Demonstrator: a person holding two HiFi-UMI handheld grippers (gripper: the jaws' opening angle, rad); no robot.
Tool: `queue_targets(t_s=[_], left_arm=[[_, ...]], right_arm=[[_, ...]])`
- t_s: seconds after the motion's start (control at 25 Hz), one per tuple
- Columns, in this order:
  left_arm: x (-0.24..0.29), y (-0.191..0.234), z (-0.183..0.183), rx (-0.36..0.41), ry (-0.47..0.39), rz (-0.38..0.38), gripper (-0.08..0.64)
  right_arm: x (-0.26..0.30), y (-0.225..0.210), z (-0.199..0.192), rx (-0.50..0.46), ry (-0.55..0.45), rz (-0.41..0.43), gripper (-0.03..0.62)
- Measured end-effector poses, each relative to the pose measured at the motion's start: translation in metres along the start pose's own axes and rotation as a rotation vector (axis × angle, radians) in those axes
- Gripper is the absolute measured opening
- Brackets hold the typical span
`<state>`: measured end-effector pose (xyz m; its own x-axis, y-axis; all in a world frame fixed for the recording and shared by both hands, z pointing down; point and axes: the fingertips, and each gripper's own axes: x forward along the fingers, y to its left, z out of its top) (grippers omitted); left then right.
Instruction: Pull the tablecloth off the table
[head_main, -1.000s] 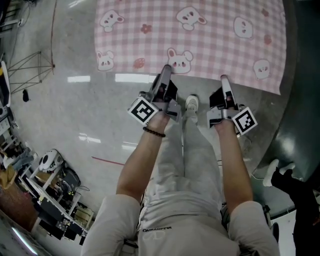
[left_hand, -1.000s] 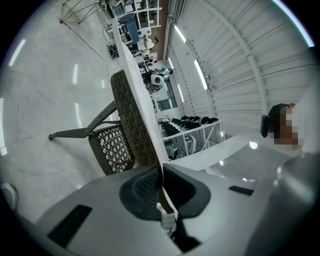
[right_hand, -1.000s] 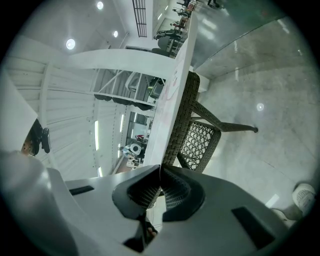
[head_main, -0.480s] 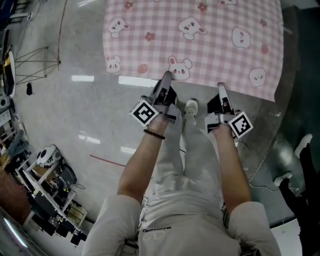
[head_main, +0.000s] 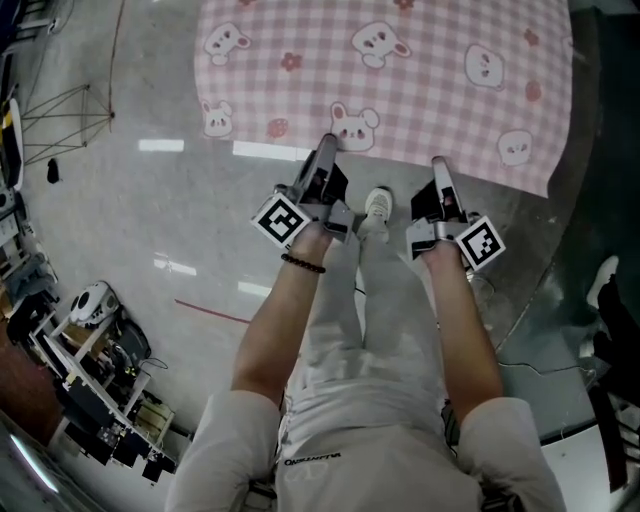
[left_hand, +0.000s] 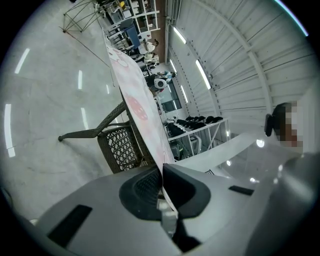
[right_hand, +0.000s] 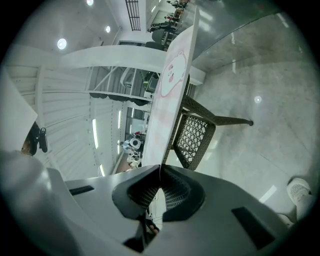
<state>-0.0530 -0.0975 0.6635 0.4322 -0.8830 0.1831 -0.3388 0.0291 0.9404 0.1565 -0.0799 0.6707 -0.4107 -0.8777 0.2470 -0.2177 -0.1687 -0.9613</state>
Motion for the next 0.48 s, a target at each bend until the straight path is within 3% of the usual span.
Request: queue_targets(t_s=[0.48], left_arm=[[0.0032,-0.0058,0.0035,-0.010,0.029,-0.064,0.005]], right_arm=[[-0.0008,-0.0010,-0.0025,-0.020,-0.043,-0.016,0.012]])
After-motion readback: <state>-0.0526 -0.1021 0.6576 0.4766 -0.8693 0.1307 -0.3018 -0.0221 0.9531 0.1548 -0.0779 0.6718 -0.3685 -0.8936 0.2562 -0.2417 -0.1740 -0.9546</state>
